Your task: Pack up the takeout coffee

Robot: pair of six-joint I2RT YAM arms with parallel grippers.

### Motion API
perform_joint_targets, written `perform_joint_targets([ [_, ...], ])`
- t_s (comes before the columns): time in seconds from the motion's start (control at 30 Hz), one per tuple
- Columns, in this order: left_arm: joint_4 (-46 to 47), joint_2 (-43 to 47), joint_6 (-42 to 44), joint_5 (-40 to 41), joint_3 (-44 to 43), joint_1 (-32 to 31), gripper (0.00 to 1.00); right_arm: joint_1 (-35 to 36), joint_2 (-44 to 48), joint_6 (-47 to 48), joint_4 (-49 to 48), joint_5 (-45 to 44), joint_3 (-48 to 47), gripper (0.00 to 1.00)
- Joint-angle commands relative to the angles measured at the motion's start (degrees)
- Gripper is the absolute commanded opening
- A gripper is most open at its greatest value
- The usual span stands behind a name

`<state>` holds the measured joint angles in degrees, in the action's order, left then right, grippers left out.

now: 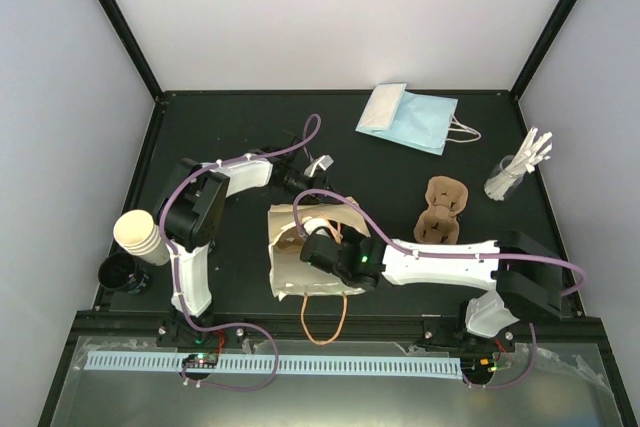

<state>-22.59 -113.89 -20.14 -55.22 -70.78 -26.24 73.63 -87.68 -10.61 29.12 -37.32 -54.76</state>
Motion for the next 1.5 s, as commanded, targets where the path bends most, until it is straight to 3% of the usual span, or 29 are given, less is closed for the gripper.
perform_joint_targets([
  [0.0, -2.26, 0.46, 0.06, -2.0, 0.48, -2.31, 0.51, -1.11, -5.35, -4.12, 1.91, 19.2, 3.38, 0.62],
  [0.33, -1.97, 0.49, -0.43, -1.88, 0.39, -2.7, 0.51, -1.17, -9.66, -0.82, 4.46, 18.5, -1.74, 0.61],
  [1.03, -2.32, 0.95, -0.72, -1.57, 0.09, -3.56, 0.51, -1.57, -6.01, -6.31, 0.14, 24.68, 4.96, 0.62],
  [1.47, -2.16, 1.29, -1.0, -1.12, 0.38, -4.34, 0.51, -1.2, -11.49, -4.69, 5.72, 22.64, -2.19, 0.6],
])
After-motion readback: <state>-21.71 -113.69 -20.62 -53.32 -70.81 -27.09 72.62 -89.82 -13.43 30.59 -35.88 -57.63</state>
